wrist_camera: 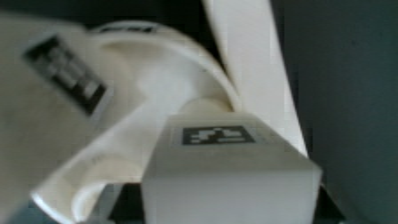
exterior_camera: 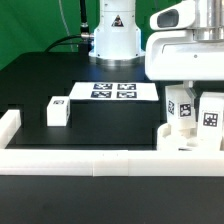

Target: Assemble stool

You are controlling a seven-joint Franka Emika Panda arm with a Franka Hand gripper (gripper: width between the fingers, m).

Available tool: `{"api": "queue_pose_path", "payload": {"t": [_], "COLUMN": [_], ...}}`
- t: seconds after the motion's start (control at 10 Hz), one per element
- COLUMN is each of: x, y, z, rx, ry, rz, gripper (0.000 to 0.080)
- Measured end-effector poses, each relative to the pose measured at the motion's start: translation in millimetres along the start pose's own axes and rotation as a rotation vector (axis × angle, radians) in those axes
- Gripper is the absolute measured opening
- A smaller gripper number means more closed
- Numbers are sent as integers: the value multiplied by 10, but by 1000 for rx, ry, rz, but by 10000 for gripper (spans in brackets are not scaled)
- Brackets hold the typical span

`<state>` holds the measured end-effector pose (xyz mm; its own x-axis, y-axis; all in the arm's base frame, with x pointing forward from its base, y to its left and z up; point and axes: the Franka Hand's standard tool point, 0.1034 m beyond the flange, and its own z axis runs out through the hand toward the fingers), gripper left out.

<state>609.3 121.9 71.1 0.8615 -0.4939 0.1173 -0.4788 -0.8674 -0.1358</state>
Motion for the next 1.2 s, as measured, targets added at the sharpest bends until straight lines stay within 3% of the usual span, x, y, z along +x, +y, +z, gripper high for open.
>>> {"api": "queue_pose_path", "payload": {"t": [0.8,1.2], "x": [10,-21], "y": [-35,-100], "z": [-18,-11], "rx": [29,96], "ry": [-16,-55], "rz": [523,1027], "gripper": [337,337]}}
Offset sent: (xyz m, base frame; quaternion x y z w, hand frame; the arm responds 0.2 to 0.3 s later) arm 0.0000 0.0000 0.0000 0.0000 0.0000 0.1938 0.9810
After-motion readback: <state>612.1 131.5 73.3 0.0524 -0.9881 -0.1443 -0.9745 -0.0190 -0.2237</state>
